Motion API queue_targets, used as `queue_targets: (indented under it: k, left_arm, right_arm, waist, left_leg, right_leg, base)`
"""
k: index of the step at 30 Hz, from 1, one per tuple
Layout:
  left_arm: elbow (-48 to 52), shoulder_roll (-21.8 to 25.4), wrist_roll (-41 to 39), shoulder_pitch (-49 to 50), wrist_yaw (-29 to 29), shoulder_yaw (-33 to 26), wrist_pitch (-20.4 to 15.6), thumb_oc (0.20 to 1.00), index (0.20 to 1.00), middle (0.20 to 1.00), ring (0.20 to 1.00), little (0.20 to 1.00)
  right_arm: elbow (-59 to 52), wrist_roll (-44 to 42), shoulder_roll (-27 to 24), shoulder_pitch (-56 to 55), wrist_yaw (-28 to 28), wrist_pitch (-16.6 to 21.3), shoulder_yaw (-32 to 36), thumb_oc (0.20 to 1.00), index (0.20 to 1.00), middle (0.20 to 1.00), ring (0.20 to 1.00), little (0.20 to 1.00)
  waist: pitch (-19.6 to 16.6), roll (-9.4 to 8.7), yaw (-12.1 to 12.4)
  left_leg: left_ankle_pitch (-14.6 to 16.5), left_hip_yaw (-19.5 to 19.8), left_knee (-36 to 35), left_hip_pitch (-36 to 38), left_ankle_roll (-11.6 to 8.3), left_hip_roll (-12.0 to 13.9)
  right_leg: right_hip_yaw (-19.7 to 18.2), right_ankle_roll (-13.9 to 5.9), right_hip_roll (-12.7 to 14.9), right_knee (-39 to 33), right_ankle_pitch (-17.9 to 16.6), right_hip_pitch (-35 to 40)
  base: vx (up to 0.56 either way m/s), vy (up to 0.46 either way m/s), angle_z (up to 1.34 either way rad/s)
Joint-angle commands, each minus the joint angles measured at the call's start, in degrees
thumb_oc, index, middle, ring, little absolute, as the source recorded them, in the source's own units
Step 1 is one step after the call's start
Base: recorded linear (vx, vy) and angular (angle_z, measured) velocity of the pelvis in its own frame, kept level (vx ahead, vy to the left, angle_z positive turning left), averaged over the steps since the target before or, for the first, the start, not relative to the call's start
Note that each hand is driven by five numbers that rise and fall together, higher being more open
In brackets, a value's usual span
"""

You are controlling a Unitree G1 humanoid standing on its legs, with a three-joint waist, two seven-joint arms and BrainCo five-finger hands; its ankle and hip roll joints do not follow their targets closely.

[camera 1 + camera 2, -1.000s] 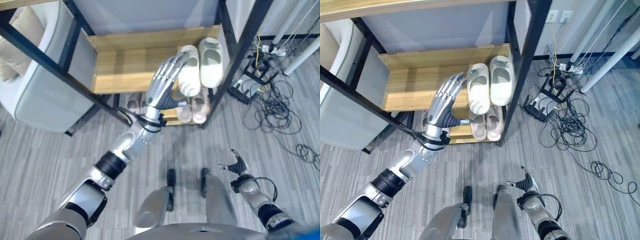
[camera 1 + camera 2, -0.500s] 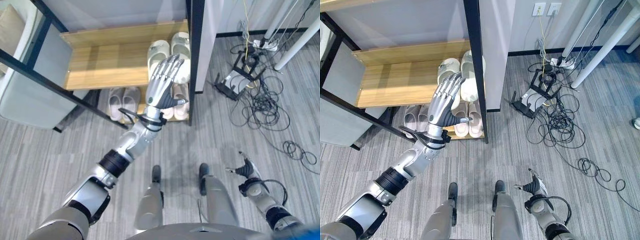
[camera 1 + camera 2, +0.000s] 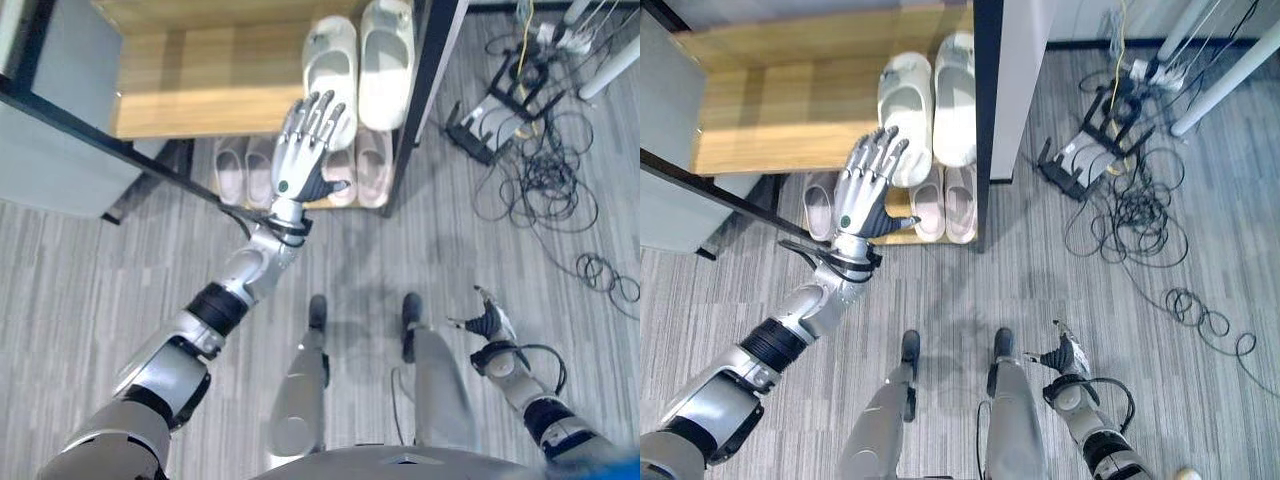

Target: Arrange the slippers neatly on the shoe rack.

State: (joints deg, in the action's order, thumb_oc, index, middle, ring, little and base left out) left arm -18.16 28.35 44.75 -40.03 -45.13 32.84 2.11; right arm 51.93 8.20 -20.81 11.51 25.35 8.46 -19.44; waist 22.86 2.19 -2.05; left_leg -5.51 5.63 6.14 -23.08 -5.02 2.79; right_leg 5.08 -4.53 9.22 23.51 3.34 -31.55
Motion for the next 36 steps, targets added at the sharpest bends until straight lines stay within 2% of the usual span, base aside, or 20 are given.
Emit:
queue_targets:
  k: [1, 17, 36]
  left_arm:
    - [2.46, 2.71, 3.57, -4.83, -2.64, -3.56, 0.41, 1.0, 1.0, 1.0, 1.0, 1.0]
    - [0.8, 3.19, 3.87, -13.54, -4.01, -1.91, 2.1, 1.0, 1.0, 1.0, 1.0, 1.0]
    - [3.98, 5.96, 4.38, -13.24, -3.57, -2.69, 1.44, 1.0, 1.0, 1.0, 1.0, 1.0]
  right_arm:
    - [-2.61, 0.15, 0.44, 0.59, 1.67, 1.93, -0.2, 1.0, 1.0, 1.0, 1.0, 1.0]
    - [-3.39, -1.21, 0.79, 2.96, 1.85, 2.44, -1.35, 1.0, 1.0, 1.0, 1.0, 1.0]
    - [-2.92, -1.8, 1.67, 3.58, 2.85, 2.65, -0.87, 1.0, 1.0, 1.0, 1.0, 1.0]
  waist:
    - [0.4, -2.17, -0.08]
    - [2.37, -2.68, -1.42]
    - [3.18, -2.91, -1.21]
  left_leg:
    - [4.01, -0.7, 2.28, -2.07, 2.15, -2.54]
    - [4.34, -1.98, 2.43, -3.41, 2.33, -3.09]
    - [5.07, -2.44, 3.4, -4.76, 2.58, -3.78]
  right_leg:
    - [0.99, -2.73, -0.08, -12.5, -3.22, 7.66]
    - [-0.2, -3.4, 0.47, -15.16, -5.39, 6.79]
    - [-0.4, -3.67, 1.08, -15.9, -6.24, 6.1]
  base:
    - [-0.03, 0.055, -0.08]
    - [0.0, 0.038, -0.05]
    - [0.0, 0.008, -0.01]
